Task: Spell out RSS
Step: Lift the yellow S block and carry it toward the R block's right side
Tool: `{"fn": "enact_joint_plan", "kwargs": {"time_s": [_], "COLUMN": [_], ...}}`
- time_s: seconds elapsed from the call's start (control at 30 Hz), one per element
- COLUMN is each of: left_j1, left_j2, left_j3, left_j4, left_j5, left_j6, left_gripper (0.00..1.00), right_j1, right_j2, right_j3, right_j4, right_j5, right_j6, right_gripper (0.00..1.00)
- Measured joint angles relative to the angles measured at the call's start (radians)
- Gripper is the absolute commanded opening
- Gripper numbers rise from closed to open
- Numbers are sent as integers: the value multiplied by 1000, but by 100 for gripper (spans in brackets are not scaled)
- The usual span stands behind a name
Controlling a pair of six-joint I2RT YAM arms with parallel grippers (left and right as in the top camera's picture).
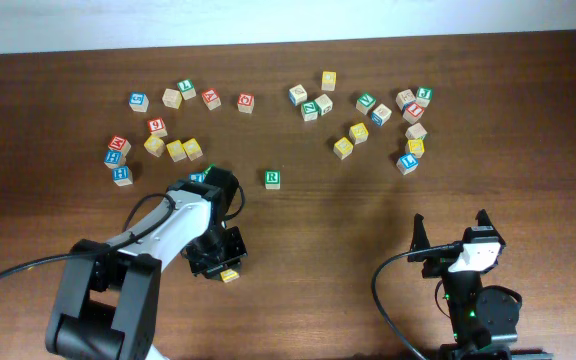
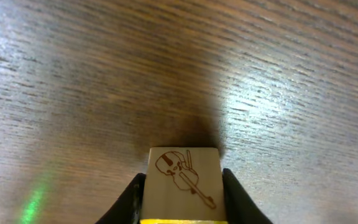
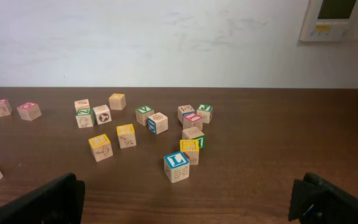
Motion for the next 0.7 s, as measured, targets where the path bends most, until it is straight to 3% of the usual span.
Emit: {"fn": "enact_joint_plan", "kwargs": {"time_s": [0.33, 0.53, 0.7], "left_j1": [0, 0, 0], "left_j2": [-2, -2, -2], "left_j3": [14, 167, 301], "left_j4": [-12, -66, -24], "left_j5": [-1, 3, 42], "left_j6": [-4, -4, -4], "left_gripper": [22, 24, 24], "right_j1": [0, 0, 0], "right_j2": [0, 0, 0], "right_j3": [0, 0, 0], "right_j4": [0, 0, 0], "right_j5": [0, 0, 0], "right_j6": [0, 0, 0], "right_gripper": [98, 98, 98]}}
